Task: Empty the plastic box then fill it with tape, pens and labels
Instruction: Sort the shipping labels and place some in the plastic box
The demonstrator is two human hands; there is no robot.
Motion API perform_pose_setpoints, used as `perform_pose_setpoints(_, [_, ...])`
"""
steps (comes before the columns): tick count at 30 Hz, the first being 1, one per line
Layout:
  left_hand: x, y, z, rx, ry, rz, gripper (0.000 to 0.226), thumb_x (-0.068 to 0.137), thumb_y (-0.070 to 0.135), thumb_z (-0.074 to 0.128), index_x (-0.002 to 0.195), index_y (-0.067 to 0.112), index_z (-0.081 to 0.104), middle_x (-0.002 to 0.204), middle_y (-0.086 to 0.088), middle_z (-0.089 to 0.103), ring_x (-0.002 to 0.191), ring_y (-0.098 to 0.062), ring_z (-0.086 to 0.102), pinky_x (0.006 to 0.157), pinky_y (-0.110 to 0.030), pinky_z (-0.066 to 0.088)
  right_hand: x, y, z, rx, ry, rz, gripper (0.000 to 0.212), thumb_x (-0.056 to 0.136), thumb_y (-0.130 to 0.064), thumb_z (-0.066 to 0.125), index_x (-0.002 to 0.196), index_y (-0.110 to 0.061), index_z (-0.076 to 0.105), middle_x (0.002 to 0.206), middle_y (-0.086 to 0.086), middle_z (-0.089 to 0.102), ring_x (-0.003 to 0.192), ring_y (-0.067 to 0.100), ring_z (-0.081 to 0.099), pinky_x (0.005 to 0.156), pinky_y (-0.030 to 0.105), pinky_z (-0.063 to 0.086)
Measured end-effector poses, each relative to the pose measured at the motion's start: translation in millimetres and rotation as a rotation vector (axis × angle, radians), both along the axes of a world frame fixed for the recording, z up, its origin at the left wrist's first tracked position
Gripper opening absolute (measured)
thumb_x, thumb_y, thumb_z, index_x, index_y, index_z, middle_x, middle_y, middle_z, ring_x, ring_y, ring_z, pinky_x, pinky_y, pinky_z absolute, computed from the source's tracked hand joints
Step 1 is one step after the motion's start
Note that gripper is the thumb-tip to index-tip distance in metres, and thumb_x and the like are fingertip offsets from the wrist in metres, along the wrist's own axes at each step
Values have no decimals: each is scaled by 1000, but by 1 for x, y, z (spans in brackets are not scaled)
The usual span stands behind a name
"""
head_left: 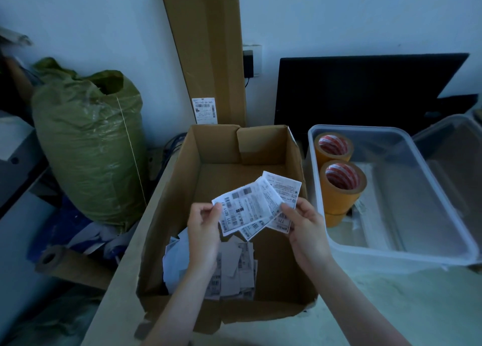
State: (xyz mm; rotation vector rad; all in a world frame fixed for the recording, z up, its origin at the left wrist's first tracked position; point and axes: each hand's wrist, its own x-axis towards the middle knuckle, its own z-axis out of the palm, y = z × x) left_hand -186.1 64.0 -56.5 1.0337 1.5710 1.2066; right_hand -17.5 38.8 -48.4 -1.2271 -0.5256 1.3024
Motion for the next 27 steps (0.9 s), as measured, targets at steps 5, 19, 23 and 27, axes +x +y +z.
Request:
perform_pose_setpoints(5, [3, 2, 2, -267, -396, 99, 14, 94, 18, 56, 104, 7, 54, 97, -11, 69, 87, -22, 69, 76, -36, 57, -6, 0, 1, 23, 62, -48, 19, 94, -7, 55, 110, -14, 62, 103, 7, 73, 98, 22, 70, 92, 45, 53])
perform_pose_setpoints(19, [30, 6, 14, -119, -466, 184, 16, 89, 15, 64, 102, 20, 56, 96, -5, 69, 85, -17, 71, 68, -30, 57, -21, -6, 0, 114, -85, 73, 27, 96, -13, 51, 121, -20, 58, 109, 4, 71, 107, 18, 67, 97, 45, 51])
perform_pose_setpoints(23, [23, 5, 13, -37, -206, -58, 36, 90, 15, 63, 120, 32, 55, 96, 1, 70, 84, -5, 69, 67, -21, 56, -15, -3, 2, 118, -45, 59, 28, 97, -10, 48, 122, -18, 58, 109, 7, 71, 106, 21, 67, 98, 47, 50])
perform_pose_setpoints(27, [13, 3, 13, 57, 240, -221, 9, 91, 20, 62, 100, 21, 62, 90, 15, 65, 79, 16, 61, 59, -7, 48, -7, 0, 3, 110, -32, 63, 27, 98, -11, 46, 120, -18, 59, 110, 7, 70, 106, 21, 66, 95, 45, 52])
